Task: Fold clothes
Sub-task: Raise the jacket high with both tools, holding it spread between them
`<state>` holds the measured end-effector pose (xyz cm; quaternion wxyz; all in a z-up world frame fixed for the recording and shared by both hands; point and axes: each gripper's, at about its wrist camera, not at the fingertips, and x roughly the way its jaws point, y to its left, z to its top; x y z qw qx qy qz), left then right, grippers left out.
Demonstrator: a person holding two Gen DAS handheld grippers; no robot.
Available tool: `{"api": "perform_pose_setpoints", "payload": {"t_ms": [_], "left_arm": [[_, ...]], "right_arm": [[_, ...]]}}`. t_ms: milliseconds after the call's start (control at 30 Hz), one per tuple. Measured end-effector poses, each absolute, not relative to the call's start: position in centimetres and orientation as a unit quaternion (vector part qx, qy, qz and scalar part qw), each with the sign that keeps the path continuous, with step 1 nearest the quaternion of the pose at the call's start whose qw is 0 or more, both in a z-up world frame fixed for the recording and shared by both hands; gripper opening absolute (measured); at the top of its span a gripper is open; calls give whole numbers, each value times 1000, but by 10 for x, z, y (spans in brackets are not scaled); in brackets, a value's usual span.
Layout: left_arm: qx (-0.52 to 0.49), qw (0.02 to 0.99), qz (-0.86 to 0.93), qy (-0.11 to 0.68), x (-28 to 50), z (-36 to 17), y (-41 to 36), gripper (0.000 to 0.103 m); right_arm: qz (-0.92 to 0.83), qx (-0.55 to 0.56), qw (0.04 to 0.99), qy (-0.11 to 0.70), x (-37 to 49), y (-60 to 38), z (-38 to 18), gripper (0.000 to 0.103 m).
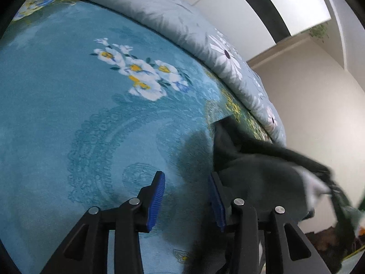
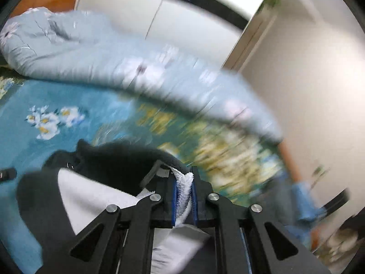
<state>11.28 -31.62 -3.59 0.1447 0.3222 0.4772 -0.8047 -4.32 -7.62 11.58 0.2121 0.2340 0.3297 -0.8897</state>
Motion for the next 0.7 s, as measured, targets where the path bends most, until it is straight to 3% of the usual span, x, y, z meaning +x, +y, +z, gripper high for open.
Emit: {"api": "perform_pose_setpoints", "payload": {"t_ms": [100, 300, 533, 700], "left_arm": [[333, 119, -816, 457, 100, -33, -303, 49], [330, 26, -855, 399, 72, -13, -260, 62], [340, -19, -872, 351, 43, -12, -222, 68], [364, -75, -857, 358, 26, -25, -199, 69]], "right_arm": [[-910, 136, 167, 355, -11, -39, 152, 10], [-937, 55, 124, 322, 19, 20, 211, 11], [-948, 2, 122, 293, 53, 50, 251, 11], [-949, -18, 121, 291, 64, 52, 263, 11]]}}
